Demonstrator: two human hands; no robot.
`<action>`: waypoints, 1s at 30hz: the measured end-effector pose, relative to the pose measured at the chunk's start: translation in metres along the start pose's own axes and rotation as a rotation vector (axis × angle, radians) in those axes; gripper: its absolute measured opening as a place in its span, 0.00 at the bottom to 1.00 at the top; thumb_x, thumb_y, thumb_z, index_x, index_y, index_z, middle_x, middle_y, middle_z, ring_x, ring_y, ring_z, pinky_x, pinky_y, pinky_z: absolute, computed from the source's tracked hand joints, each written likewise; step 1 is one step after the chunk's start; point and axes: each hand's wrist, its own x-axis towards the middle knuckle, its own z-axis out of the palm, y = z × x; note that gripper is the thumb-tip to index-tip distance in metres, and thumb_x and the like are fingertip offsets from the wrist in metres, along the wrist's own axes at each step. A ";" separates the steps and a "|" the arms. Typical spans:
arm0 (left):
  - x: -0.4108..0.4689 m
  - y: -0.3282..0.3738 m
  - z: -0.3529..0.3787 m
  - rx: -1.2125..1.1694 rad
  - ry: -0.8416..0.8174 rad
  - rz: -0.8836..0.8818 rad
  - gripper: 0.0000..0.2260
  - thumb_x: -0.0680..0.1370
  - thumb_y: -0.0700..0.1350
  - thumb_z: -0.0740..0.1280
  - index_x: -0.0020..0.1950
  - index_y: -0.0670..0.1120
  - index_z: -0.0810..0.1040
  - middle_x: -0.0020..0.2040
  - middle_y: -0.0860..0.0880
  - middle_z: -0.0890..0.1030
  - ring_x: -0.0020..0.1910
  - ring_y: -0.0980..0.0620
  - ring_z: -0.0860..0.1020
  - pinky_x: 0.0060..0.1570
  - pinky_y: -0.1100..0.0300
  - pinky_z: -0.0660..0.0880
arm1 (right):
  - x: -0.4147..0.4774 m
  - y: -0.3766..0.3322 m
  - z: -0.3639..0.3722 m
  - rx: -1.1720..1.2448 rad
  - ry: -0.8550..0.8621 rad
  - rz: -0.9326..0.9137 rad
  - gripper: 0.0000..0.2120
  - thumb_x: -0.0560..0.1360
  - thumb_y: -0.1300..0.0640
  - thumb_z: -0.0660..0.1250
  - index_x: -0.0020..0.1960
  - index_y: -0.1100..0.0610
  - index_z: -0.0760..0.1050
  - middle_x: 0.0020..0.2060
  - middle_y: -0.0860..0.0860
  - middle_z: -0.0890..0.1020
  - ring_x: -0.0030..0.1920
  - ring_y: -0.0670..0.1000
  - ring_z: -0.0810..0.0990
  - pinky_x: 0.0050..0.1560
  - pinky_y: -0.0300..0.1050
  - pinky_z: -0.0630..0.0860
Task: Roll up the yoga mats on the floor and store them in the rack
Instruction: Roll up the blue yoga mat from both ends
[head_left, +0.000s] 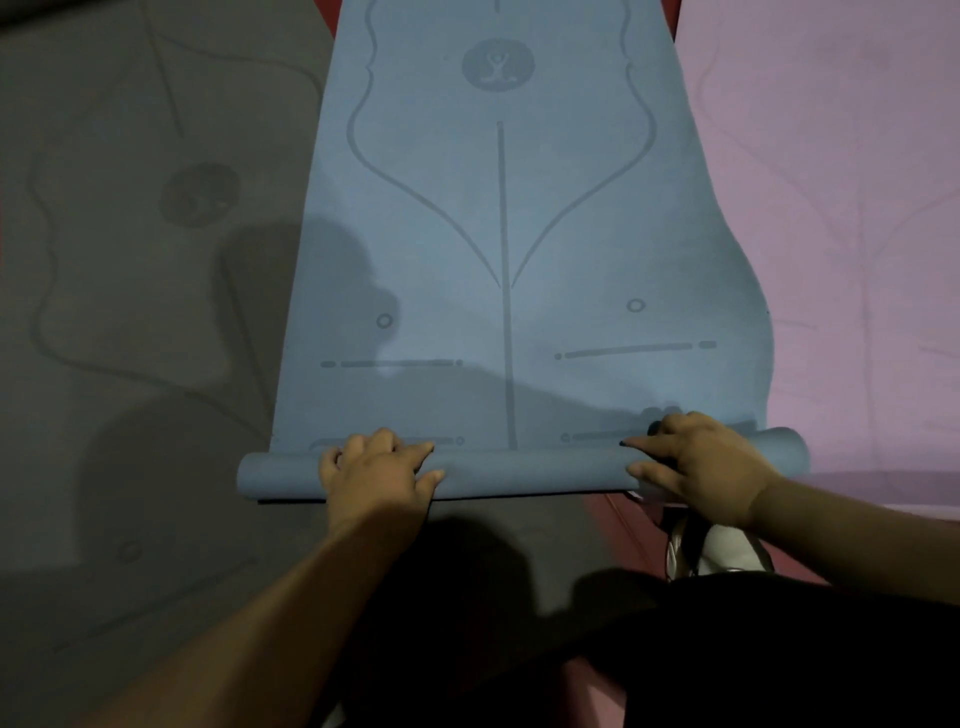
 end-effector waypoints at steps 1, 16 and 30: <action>-0.001 0.005 0.000 -0.010 0.028 -0.028 0.21 0.81 0.64 0.60 0.74 0.63 0.71 0.57 0.54 0.75 0.61 0.49 0.70 0.73 0.42 0.57 | 0.004 0.000 -0.004 0.017 -0.046 0.003 0.34 0.73 0.25 0.48 0.67 0.39 0.79 0.48 0.44 0.75 0.55 0.51 0.76 0.61 0.47 0.72; -0.009 0.002 -0.008 0.006 -0.039 0.062 0.18 0.82 0.64 0.56 0.69 0.64 0.75 0.56 0.54 0.68 0.62 0.48 0.67 0.75 0.34 0.48 | -0.011 -0.039 0.000 -0.125 0.254 -0.003 0.10 0.74 0.48 0.76 0.55 0.42 0.84 0.45 0.49 0.81 0.45 0.59 0.79 0.41 0.51 0.78; -0.012 -0.019 0.008 0.037 -0.123 0.105 0.30 0.77 0.73 0.55 0.78 0.70 0.56 0.75 0.49 0.63 0.76 0.45 0.56 0.75 0.32 0.40 | -0.010 -0.030 0.012 -0.118 0.220 0.035 0.22 0.72 0.36 0.71 0.63 0.43 0.82 0.52 0.49 0.80 0.51 0.58 0.77 0.49 0.54 0.78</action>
